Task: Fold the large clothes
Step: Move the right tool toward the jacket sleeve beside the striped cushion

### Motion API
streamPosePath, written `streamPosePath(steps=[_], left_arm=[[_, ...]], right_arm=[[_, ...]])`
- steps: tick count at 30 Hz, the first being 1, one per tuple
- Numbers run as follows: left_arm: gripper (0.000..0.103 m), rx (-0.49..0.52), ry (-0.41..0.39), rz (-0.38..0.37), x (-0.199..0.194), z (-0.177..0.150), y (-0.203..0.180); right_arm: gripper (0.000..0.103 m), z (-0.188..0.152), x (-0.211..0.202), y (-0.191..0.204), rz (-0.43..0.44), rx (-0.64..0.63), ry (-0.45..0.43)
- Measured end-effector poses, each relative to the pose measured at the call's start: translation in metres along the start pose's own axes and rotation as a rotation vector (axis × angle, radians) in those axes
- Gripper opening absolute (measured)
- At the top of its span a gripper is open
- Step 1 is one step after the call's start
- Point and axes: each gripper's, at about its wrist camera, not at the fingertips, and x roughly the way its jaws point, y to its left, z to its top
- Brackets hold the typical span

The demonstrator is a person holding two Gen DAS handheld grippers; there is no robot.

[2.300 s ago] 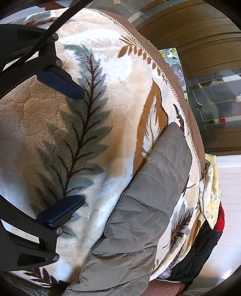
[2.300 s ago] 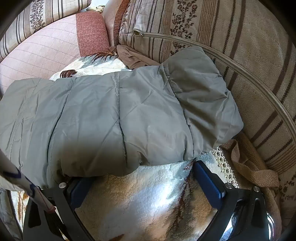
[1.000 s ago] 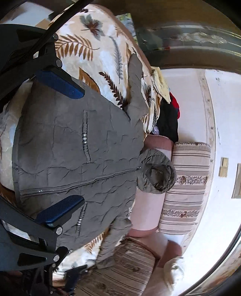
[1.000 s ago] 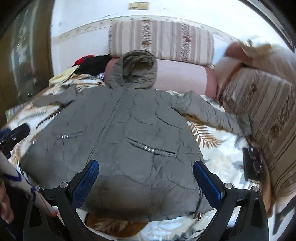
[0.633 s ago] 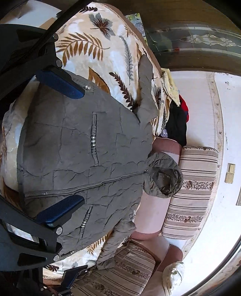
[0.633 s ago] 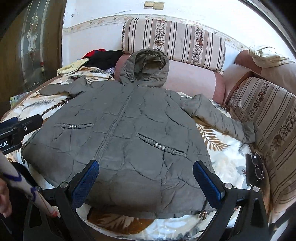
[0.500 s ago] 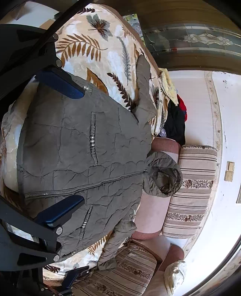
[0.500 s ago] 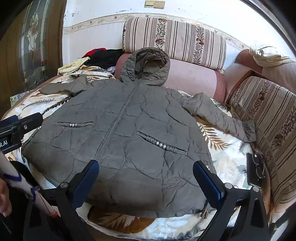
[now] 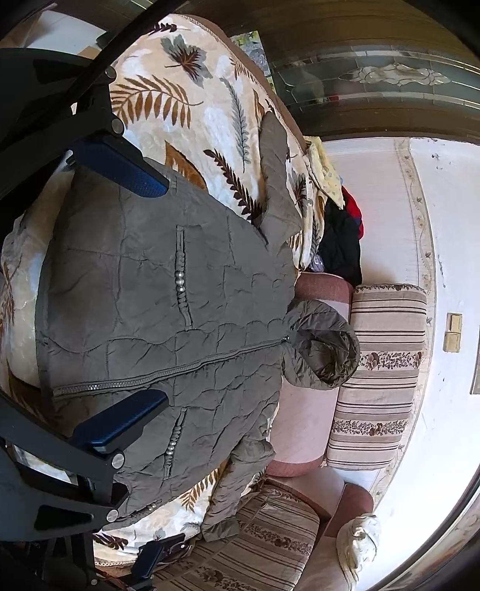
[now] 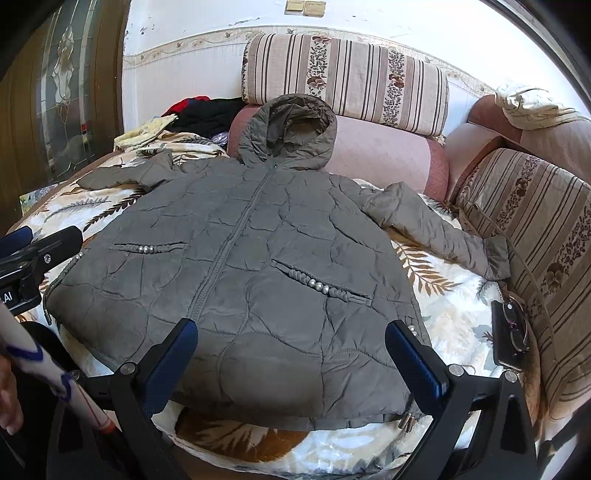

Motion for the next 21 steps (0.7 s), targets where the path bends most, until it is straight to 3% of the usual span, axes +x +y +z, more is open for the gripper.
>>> streamPosePath(steps=[14,21], left_arm=[[0.103,0.025,-0.006,0.028,-0.016,0.001,-0.005],[0.103,0.049,0.003,0.029,0.008,0.011,-0.01]], right_arm=[[0.103,-0.004,-0.007,-0.011,0.042,0.033,-0.015],[0.103,-0.002,0.012,-0.038,0.043,0.121,0.016]])
